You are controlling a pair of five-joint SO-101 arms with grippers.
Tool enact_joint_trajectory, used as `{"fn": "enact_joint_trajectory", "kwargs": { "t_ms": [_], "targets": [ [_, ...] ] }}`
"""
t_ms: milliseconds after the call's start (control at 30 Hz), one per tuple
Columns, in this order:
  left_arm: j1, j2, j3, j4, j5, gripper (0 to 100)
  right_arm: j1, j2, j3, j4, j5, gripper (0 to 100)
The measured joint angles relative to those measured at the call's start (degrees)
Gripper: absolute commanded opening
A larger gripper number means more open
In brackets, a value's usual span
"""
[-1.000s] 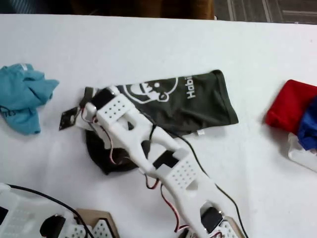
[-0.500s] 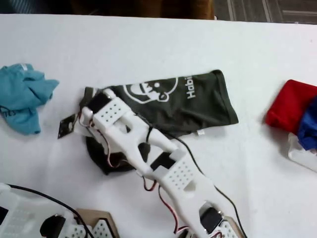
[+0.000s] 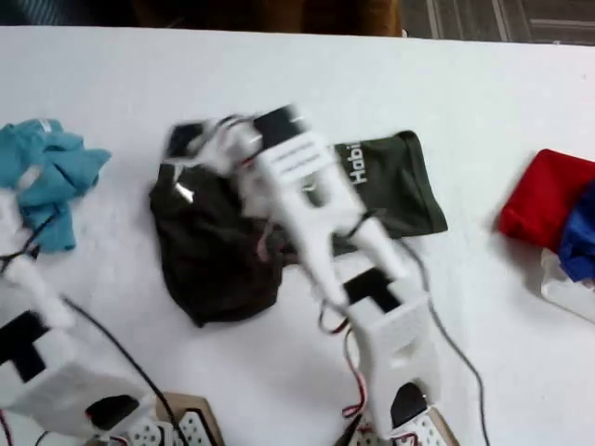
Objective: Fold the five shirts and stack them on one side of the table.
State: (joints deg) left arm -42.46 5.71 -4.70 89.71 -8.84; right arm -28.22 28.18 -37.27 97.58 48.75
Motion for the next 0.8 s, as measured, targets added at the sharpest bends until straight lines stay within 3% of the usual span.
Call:
{"fn": "enact_joint_trajectory", "kwargs": {
  "t_ms": [167, 333, 533, 800],
  "targets": [
    [16.35, 0.53, -6.33, -6.77, 8.44, 4, 13.45, 4.04, 0.0, -11.25, -6.24, 1.9],
    [25.23, 9.85, -13.1, -10.02, 13.27, 4, 20.22, 10.64, 0.0, -24.79, -7.56, 1.9],
    [28.84, 28.92, -28.84, -3.16, 13.89, 4, 24.35, 17.49, 0.0, -36.75, -7.74, 1.9],
    [28.66, 56.79, -61.1, 10.29, 13.89, 4, 27.69, 21.1, 0.0, -43.96, -7.82, 1.9]
  ]
}}
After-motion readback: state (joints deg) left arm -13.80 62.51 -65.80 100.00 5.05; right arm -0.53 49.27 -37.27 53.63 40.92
